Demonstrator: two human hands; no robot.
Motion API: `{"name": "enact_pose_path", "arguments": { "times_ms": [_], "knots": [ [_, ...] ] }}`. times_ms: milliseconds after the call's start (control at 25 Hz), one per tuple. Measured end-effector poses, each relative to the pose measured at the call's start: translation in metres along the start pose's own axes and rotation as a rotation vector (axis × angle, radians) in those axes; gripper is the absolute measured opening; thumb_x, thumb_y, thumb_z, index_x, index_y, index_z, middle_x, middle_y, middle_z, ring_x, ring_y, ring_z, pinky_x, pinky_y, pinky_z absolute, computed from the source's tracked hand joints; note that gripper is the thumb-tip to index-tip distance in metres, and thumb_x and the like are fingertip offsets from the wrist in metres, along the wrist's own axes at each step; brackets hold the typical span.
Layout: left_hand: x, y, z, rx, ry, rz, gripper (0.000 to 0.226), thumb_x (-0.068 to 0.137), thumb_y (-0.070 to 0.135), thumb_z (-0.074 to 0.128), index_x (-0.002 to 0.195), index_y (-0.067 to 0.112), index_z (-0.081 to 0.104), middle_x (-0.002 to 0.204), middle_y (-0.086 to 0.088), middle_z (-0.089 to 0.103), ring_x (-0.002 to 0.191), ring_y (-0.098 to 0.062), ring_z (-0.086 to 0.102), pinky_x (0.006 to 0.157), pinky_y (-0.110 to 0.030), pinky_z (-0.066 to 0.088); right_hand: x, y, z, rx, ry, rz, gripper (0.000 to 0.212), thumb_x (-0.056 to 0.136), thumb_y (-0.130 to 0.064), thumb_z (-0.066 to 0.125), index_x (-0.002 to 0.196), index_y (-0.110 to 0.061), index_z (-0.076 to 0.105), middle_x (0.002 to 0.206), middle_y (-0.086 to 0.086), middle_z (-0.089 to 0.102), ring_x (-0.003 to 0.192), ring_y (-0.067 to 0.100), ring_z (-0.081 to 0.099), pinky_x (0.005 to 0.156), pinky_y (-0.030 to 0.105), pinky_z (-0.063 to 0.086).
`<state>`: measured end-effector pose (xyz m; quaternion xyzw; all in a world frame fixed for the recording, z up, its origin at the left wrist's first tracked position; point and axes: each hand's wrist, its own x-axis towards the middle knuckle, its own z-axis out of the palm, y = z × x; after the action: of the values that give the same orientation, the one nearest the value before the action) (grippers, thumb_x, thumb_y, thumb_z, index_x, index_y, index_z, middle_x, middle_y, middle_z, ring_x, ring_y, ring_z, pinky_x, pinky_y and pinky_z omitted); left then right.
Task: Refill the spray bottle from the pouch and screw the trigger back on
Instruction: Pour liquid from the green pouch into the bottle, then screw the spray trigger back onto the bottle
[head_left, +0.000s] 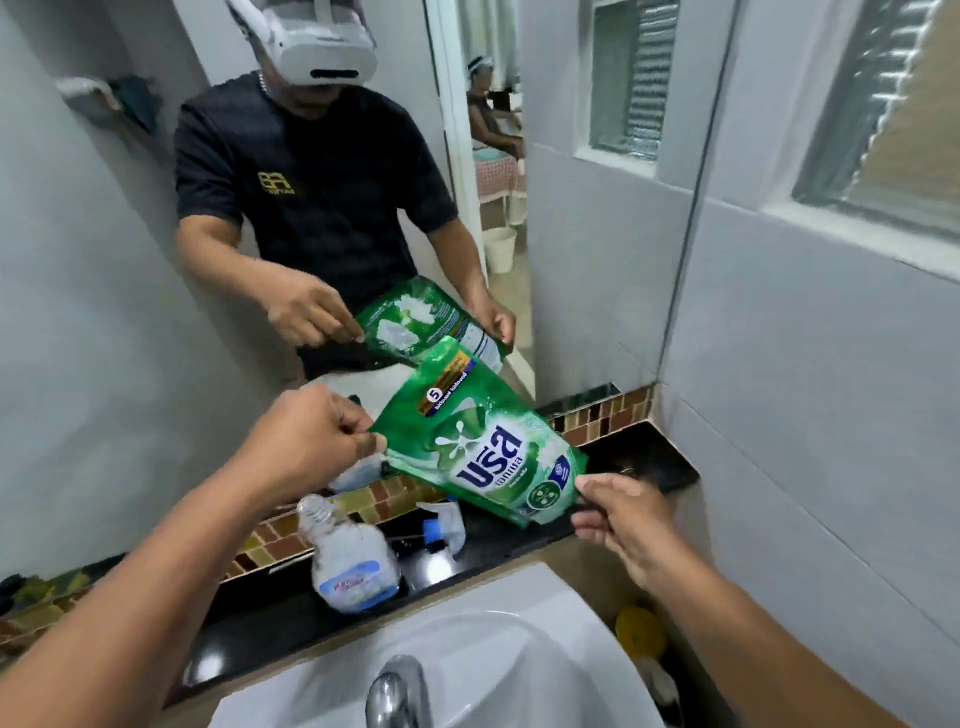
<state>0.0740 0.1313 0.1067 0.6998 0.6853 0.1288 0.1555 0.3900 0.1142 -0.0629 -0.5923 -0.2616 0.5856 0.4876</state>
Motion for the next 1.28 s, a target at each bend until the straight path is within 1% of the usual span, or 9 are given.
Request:
{"name": "enact_pose_path", "arguments": {
  "times_ms": [240, 320, 400, 560, 760, 920, 1000, 1080, 1280],
  "knots": [
    [0.065, 0.148, 0.062, 0.007, 0.018, 0.239, 0.058, 0.096, 0.024, 0.078, 0.051, 0.012, 0.045, 0.048, 0.002, 0.039, 0.051, -0.018, 0.038, 0.053, -0.028, 0.027, 0.066, 0.003, -0.062, 0.278, 0.145, 0.110, 0.014, 0.104, -0.010, 0.057, 0.115, -0.004, 0.064, 0.098, 0.014, 0.067, 0.082, 0.027, 0.070, 0.067, 0.035, 0.057],
    [0.091, 0.187, 0.088, 0.029, 0.050, 0.259, 0.040, 0.097, 0.026, 0.076, 0.060, 0.017, 0.066, 0.055, 0.005, 0.054, 0.064, -0.024, 0.058, 0.061, -0.028, 0.040, 0.097, 0.002, -0.077, 0.302, 0.194, 0.124, 0.018, 0.101, -0.010, 0.061, 0.118, -0.003, 0.063, 0.111, 0.018, 0.066, 0.088, 0.030, 0.073, 0.070, 0.038, 0.059],
    [0.110, 0.217, 0.108, 0.055, 0.050, 0.285, 0.019, 0.097, 0.027, 0.074, 0.084, 0.018, 0.085, 0.076, 0.000, 0.074, 0.084, -0.030, 0.072, 0.074, -0.034, 0.053, 0.120, 0.002, -0.084, 0.308, 0.229, 0.139, 0.021, 0.100, -0.009, 0.064, 0.120, -0.003, 0.063, 0.118, 0.020, 0.065, 0.092, 0.032, 0.075, 0.074, 0.040, 0.061],
    [0.133, 0.237, 0.142, 0.110, 0.065, 0.304, 0.020, 0.097, 0.020, 0.068, 0.098, 0.015, 0.087, 0.097, -0.010, 0.085, 0.093, -0.038, 0.076, 0.082, -0.041, 0.063, 0.136, 0.005, -0.083, 0.289, 0.267, 0.106, 0.028, 0.096, -0.006, 0.068, 0.123, -0.002, 0.063, 0.105, 0.012, 0.071, 0.092, 0.027, 0.073, 0.083, 0.038, 0.060],
    [0.127, 0.217, 0.145, 0.052, 0.040, 0.261, 0.024, 0.101, 0.025, 0.065, 0.114, 0.019, 0.083, 0.112, -0.010, 0.084, 0.105, -0.039, 0.076, 0.091, -0.047, 0.064, 0.115, 0.015, -0.059, 0.071, 0.289, -0.021, 0.024, 0.095, -0.002, 0.066, 0.120, 0.001, 0.068, 0.099, 0.012, 0.073, 0.089, 0.024, 0.073, 0.086, 0.039, 0.061],
    [0.090, 0.160, 0.107, 0.075, 0.059, 0.214, 0.027, 0.101, 0.031, 0.067, 0.123, 0.025, 0.082, 0.122, -0.002, 0.083, 0.117, -0.031, 0.074, 0.094, -0.042, 0.060, 0.081, 0.038, -0.002, -0.456, 0.088, -0.208, 0.025, 0.090, -0.014, 0.076, 0.113, -0.005, 0.075, 0.103, 0.006, 0.075, 0.090, 0.019, 0.070, 0.092, 0.038, 0.057],
    [0.063, 0.112, 0.080, 0.084, 0.083, 0.144, 0.028, 0.100, 0.036, 0.069, 0.124, 0.028, 0.081, 0.120, 0.002, 0.084, 0.113, -0.026, 0.075, 0.095, -0.042, 0.061, 0.063, 0.046, 0.044, -0.717, -0.085, -0.266, 0.039, 0.089, -0.027, 0.077, 0.123, -0.010, 0.071, 0.116, 0.002, 0.074, 0.095, 0.016, 0.069, 0.088, 0.028, 0.052],
    [0.036, 0.060, 0.056, 0.028, 0.129, 0.043, 0.029, 0.098, 0.038, 0.074, 0.124, 0.029, 0.082, 0.117, 0.006, 0.086, 0.104, -0.022, 0.078, 0.096, -0.042, 0.062, 0.055, 0.053, 0.087, -0.895, -0.156, -0.300, 0.056, 0.086, -0.043, 0.077, 0.132, -0.012, 0.065, 0.127, 0.003, 0.069, 0.107, 0.021, 0.068, 0.090, 0.031, 0.053],
    [-0.029, -0.060, 0.033, -0.305, 0.284, -0.250, 0.024, 0.092, 0.027, 0.083, 0.115, 0.021, 0.084, 0.102, 0.016, 0.080, 0.091, -0.019, 0.080, 0.098, -0.047, 0.065, 0.057, 0.072, 0.164, -1.170, -0.071, -0.172, 0.087, 0.074, -0.067, 0.076, 0.136, -0.011, 0.053, 0.138, 0.012, 0.057, 0.127, 0.034, 0.056, 0.095, 0.041, 0.048]
  ]
}}
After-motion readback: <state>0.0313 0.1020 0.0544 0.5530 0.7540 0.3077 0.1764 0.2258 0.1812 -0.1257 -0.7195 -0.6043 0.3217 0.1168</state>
